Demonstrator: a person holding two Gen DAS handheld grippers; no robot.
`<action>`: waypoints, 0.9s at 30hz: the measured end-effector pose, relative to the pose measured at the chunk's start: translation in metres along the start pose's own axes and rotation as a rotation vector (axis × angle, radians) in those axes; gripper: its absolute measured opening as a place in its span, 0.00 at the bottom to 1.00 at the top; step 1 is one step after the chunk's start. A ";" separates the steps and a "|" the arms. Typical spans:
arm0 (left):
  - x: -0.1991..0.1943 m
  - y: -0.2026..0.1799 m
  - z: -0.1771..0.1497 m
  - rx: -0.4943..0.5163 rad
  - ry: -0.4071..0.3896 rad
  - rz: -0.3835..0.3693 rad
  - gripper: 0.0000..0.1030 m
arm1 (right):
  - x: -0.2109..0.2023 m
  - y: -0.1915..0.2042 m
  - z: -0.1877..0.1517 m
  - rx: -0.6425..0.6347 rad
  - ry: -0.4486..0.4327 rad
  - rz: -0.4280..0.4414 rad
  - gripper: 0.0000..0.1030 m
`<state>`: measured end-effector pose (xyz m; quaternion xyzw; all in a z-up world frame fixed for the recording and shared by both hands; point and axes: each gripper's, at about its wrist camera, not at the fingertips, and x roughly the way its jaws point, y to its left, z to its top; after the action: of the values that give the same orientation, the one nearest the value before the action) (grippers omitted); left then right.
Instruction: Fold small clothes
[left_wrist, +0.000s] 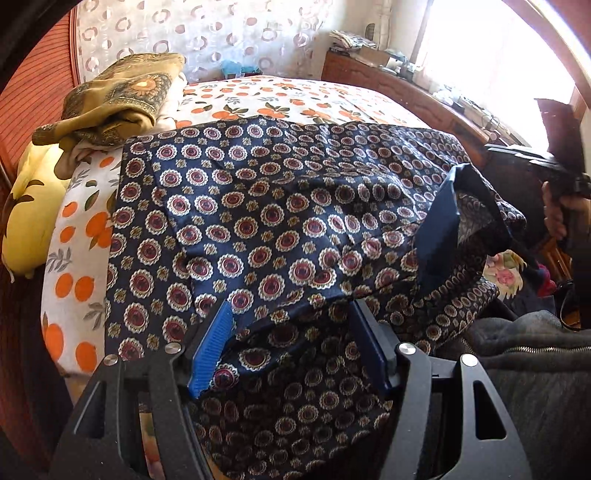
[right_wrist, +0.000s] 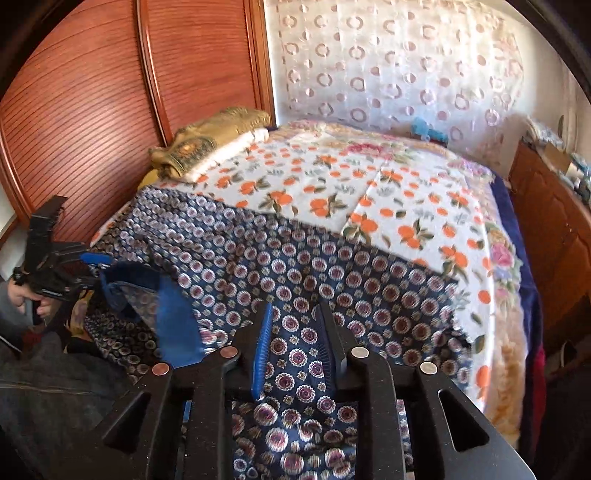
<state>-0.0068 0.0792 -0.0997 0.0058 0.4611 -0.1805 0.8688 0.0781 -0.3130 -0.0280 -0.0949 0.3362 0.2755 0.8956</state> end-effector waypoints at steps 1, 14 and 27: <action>-0.001 0.001 0.000 -0.001 0.001 0.002 0.65 | 0.007 0.000 -0.001 0.003 0.013 0.007 0.25; -0.042 0.000 0.023 -0.013 -0.166 0.015 0.66 | 0.047 0.062 -0.039 -0.018 0.143 0.186 0.25; -0.015 0.027 0.068 -0.024 -0.215 0.130 0.78 | 0.019 0.020 -0.016 0.029 0.027 0.004 0.34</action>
<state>0.0484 0.0967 -0.0525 0.0058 0.3661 -0.1177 0.9231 0.0700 -0.2939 -0.0528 -0.0850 0.3524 0.2709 0.8918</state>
